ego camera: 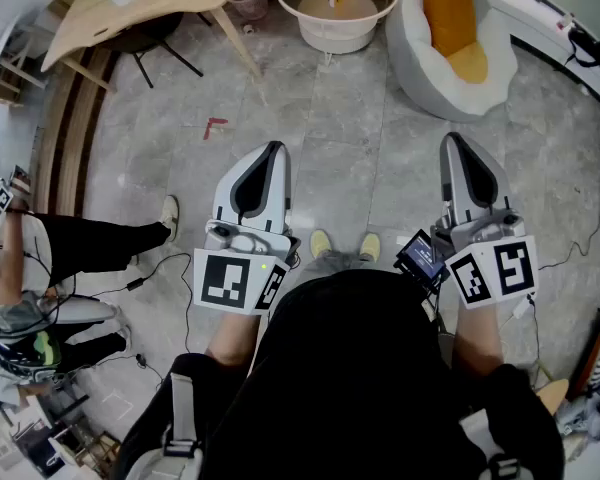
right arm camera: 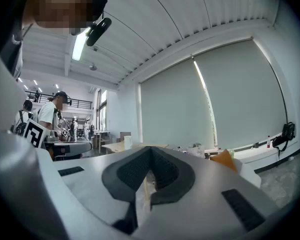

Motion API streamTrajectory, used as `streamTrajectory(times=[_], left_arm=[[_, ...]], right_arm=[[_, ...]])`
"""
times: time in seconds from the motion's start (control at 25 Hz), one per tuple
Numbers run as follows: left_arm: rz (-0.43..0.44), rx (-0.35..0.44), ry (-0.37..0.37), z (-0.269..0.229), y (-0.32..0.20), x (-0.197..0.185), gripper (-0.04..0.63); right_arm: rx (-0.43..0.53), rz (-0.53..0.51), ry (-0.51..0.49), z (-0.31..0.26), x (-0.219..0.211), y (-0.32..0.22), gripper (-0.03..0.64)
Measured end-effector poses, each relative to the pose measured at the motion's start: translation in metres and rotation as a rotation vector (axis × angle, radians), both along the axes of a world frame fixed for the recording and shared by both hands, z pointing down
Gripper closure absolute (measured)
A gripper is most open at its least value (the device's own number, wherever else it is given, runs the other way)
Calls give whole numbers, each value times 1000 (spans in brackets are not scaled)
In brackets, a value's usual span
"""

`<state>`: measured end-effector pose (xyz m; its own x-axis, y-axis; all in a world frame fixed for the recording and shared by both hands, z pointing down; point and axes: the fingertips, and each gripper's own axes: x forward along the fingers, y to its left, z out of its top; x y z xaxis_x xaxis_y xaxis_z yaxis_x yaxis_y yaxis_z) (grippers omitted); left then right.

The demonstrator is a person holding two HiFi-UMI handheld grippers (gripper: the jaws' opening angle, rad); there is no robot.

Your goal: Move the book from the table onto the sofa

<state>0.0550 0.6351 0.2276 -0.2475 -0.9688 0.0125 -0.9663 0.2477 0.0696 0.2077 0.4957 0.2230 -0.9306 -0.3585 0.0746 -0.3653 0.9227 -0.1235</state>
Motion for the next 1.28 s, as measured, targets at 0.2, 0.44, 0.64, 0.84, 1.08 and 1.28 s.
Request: streamTrajectory(times=[0.2, 0.44, 0.64, 0.84, 1.08, 1.28], left_arm=[[0, -1, -2, 4, 12, -17, 584], [17, 7, -7, 1, 23, -32, 584], [44, 20, -20, -1, 33, -46, 584], [57, 25, -33, -3, 41, -54, 584], [67, 36, -28, -5, 40, -62, 584], [62, 46, -32, -9, 35, -72, 584]], right_arm=[[16, 3, -4, 0, -19, 13, 607], [13, 1, -4, 0, -37, 29, 606], [15, 17, -7, 3, -48, 43, 607], [16, 21, -9, 5, -56, 53, 607], [23, 5, -10, 3, -69, 56, 606], [35, -14, -8, 3, -79, 51, 607]])
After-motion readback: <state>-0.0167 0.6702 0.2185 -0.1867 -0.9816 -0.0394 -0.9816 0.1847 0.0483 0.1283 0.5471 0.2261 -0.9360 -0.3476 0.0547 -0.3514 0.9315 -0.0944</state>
